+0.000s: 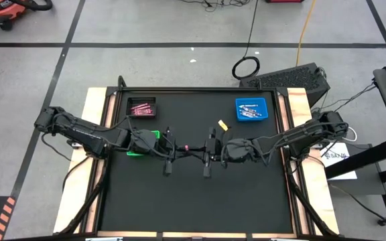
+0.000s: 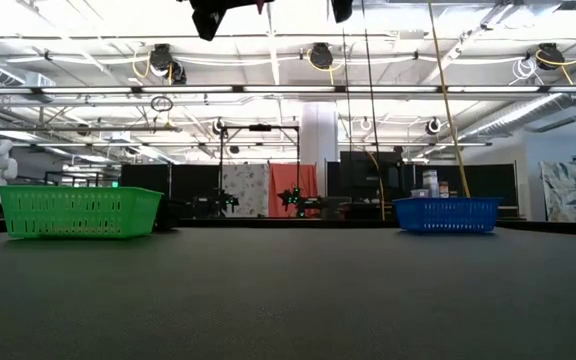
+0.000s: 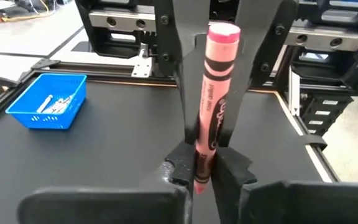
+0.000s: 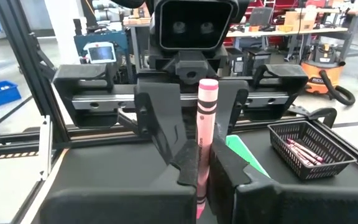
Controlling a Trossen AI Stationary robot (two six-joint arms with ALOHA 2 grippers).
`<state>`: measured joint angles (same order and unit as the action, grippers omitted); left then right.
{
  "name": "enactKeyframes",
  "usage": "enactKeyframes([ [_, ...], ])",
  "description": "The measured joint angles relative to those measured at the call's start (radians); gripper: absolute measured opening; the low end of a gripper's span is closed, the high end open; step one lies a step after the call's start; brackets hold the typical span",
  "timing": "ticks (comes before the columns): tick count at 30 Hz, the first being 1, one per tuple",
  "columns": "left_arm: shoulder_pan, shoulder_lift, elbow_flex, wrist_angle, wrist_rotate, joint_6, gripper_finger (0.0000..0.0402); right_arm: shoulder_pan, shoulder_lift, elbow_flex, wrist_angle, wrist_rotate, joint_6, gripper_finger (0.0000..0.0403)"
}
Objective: Sort crayons
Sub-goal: Put the pink crayon into the black bin
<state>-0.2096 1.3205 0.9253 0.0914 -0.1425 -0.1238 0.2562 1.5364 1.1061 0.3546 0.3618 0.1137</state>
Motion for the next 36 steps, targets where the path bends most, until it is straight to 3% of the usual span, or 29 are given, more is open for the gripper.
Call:
enactKeyframes([
  [4, 0.0, 0.0, 0.0, -0.001, 0.0, 0.002, 0.0016, 0.0, 0.0, 0.0, -0.003, -0.001, 0.027, 0.0004],
  [10, 0.0, 0.0, 0.002, -0.065, 0.0, 0.005, 0.0015, 0.0, 0.001, 0.0, -0.014, 0.0, 0.028, 0.003],
  [21, 0.058, -0.072, 0.01, -0.482, -0.083, 0.06, 0.0015, 0.008, 0.0, 0.0, -0.01, 0.003, 0.028, 0.0119],
  [29, 0.212, -0.145, 0.011, -0.739, -0.178, 0.16, 0.0015, 0.028, 0.0, 0.0, -0.064, 0.001, 0.03, 0.0129],
  [36, 0.436, -0.155, 0.011, -0.853, -0.237, 0.272, 0.0015, 0.052, 0.0, 0.0, -0.109, 0.001, 0.031, 0.013],
])
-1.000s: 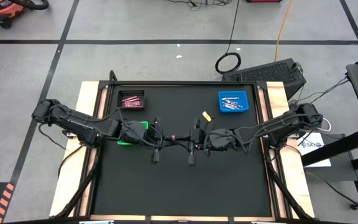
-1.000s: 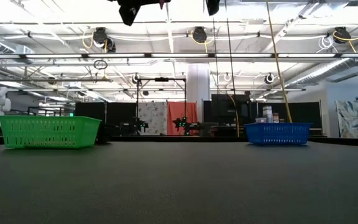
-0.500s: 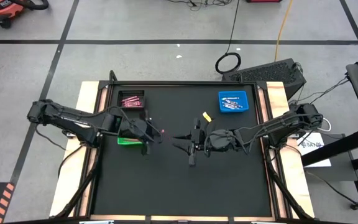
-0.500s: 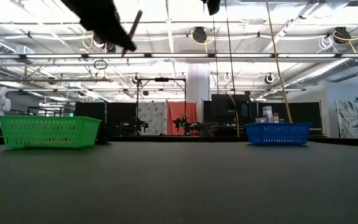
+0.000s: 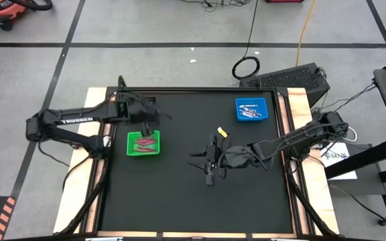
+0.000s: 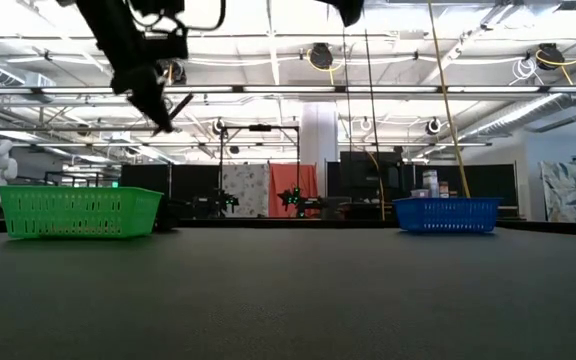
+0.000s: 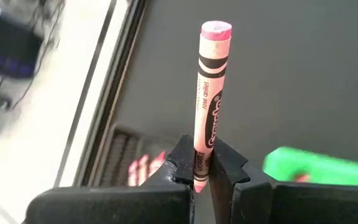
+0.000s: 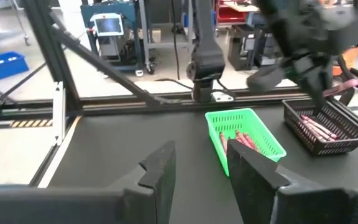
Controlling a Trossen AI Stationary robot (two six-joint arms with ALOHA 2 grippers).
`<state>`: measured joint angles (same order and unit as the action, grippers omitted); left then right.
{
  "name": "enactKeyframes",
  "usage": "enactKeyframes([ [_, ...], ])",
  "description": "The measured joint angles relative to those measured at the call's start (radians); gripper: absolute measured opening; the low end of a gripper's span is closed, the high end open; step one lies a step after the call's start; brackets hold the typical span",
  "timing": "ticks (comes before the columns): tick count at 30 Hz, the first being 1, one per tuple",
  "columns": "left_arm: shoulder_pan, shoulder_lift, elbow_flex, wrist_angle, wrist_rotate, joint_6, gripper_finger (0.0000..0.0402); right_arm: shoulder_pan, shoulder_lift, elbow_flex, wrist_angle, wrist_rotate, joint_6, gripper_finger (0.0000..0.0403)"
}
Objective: Sort crayons
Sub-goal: Put the pink crayon into the black bin
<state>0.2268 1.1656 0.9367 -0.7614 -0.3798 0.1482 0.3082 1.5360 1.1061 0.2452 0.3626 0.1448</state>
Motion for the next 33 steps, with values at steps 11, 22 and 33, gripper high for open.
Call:
enactKeyframes([
  [11, 0.307, 0.038, 0.0, -0.022, 0.066, 0.13, 0.0015, 0.021, 0.0, 0.0, -0.02, 0.0, 0.0, 0.013],
  [22, 0.483, 0.218, 0.0, -0.052, 0.245, 0.148, 0.0015, 0.021, 0.0, 0.0, -0.104, 0.001, 0.045, 0.013],
  [33, 0.537, 0.287, -0.001, -0.059, 0.249, 0.2, 0.0015, 0.021, 0.0, 0.0, -0.123, 0.002, 0.052, 0.013],
])
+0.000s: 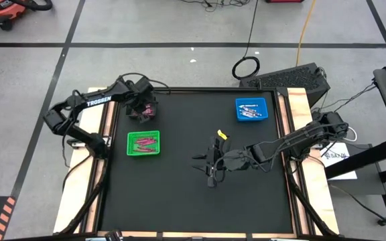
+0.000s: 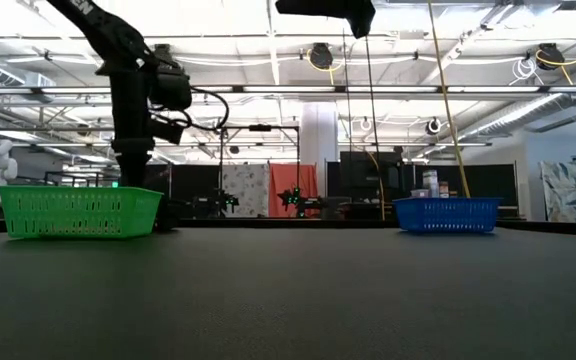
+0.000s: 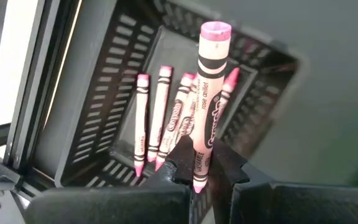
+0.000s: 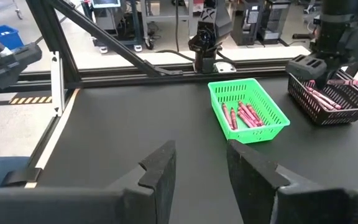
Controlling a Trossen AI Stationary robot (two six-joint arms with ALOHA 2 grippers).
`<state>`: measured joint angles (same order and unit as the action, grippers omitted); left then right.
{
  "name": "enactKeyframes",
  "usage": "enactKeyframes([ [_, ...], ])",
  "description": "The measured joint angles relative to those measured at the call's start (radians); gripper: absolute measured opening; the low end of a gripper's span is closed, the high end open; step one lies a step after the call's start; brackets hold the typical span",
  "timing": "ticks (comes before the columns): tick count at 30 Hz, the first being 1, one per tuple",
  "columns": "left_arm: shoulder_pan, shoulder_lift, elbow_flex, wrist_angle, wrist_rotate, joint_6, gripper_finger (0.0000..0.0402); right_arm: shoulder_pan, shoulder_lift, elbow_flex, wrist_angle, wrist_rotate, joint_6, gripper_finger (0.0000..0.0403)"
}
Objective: Sort crayons
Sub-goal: Put the pink crayon into the black bin, then return to Home Position
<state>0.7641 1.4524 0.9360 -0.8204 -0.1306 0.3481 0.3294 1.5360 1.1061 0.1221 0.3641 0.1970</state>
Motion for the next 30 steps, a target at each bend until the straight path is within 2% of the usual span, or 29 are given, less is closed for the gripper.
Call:
enactKeyframes([
  [5, 0.029, 0.032, 0.0, 0.007, 0.0, 0.0, 0.0022, 0.0, 0.0, 0.0, -0.001, 0.0, 0.0, 0.013],
  [14, 0.028, 0.034, 0.0, 0.039, -0.002, -0.001, 0.0089, 0.0, 0.0, 0.0, -0.001, 0.0, 0.0, 0.013],
  [19, 0.028, 0.034, 0.0, 0.039, 0.0, -0.001, 0.0099, 0.0, 0.0, 0.0, -0.001, 0.001, 0.0, 0.013],
  [21, 0.027, 0.024, 0.0, 0.039, 0.049, -0.002, 0.01, 0.0, 0.0, 0.0, 0.0, 0.001, 0.0, 0.013],
  [24, 0.02, -0.02, 0.0, 0.044, 0.178, -0.003, 0.01, 0.0, 0.0, 0.0, 0.0, 0.0, 0.0, 0.013],
  [30, -0.02, -0.185, 0.0, 0.052, 0.403, -0.081, 0.01, 0.023, -0.041, 0.0, -0.056, -0.002, 0.004, 0.013],
])
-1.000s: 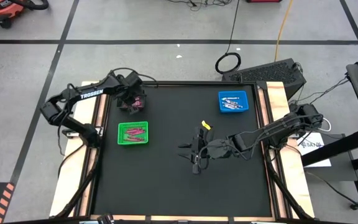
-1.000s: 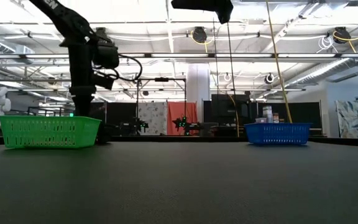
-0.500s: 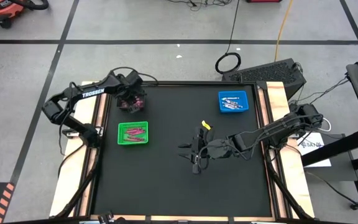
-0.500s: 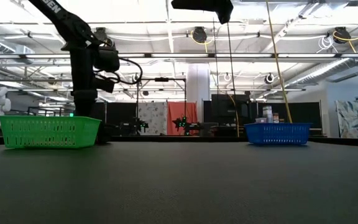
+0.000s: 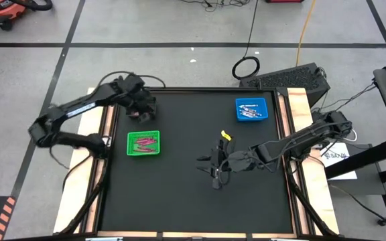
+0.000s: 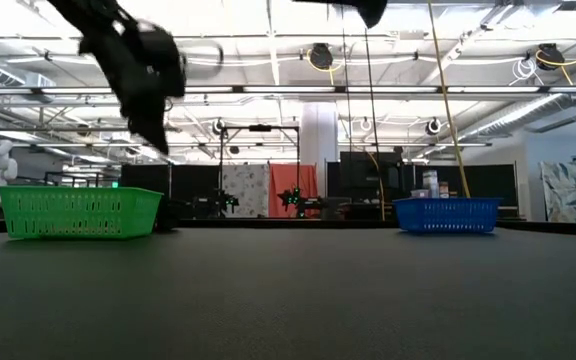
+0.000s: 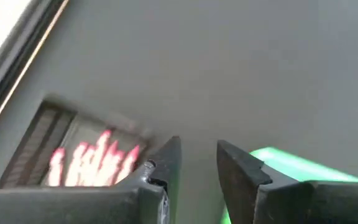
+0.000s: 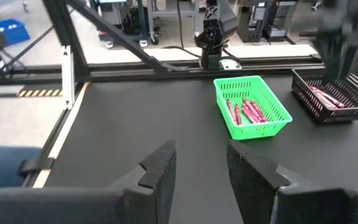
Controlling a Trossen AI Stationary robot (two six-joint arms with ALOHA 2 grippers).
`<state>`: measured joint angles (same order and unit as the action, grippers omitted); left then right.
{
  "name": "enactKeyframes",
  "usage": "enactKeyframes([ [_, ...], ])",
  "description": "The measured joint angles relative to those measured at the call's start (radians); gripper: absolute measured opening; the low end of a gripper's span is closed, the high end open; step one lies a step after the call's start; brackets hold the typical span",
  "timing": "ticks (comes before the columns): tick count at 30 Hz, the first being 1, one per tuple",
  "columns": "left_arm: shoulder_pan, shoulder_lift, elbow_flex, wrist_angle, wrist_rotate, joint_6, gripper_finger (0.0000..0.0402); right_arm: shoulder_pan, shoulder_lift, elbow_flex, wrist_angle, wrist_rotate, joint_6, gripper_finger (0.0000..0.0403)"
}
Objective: Sort crayons
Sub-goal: Return to Home Position
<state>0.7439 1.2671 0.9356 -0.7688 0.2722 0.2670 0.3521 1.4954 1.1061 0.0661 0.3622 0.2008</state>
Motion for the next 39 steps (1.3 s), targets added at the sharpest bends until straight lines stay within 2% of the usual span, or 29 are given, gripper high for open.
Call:
enactKeyframes([
  [5, -0.056, -0.199, 0.0, 0.03, 0.136, -0.046, 0.01, 0.007, -0.081, 0.0, -0.139, -0.003, 0.003, 0.013],
  [11, -0.115, -0.461, -0.018, 0.057, 0.175, -0.074, 0.01, 0.007, -0.243, -0.001, -0.289, -0.058, -0.028, 0.013],
  [14, -0.14, -0.591, -0.061, 0.118, 0.175, -0.11, 0.01, 0.006, -0.338, -0.045, -0.293, -0.082, -0.063, 0.013],
  [17, -0.165, -0.728, -0.139, 0.178, 0.175, -0.15, 0.01, 0.006, -0.45, -0.163, -0.228, -0.08, -0.082, 0.013],
  [20, -0.186, -0.87, -0.234, 0.225, 0.175, -0.189, 0.01, 0.003, -0.57, -0.329, -0.084, -0.086, -0.061, 0.013],
  [25, -0.197, -1.065, -0.358, 0.321, 0.097, -0.257, 0.01, 0.004, -0.734, -0.578, 0.154, -0.287, -0.061, 0.013],
  [27, -0.197, -1.126, -0.393, 0.356, 0.031, -0.266, 0.01, 0.005, -0.779, -0.644, 0.215, -0.289, -0.078, 0.013],
  [33, -0.197, -1.24, -0.501, 0.385, -0.142, -0.279, 0.01, 0.004, -0.852, -0.818, 0.355, -0.284, -0.17, 0.013],
  [39, -0.197, -1.265, -0.612, 0.516, -0.208, -0.311, 0.01, 0.002, -0.865, -0.985, 0.563, -0.282, -0.189, 0.013],
])
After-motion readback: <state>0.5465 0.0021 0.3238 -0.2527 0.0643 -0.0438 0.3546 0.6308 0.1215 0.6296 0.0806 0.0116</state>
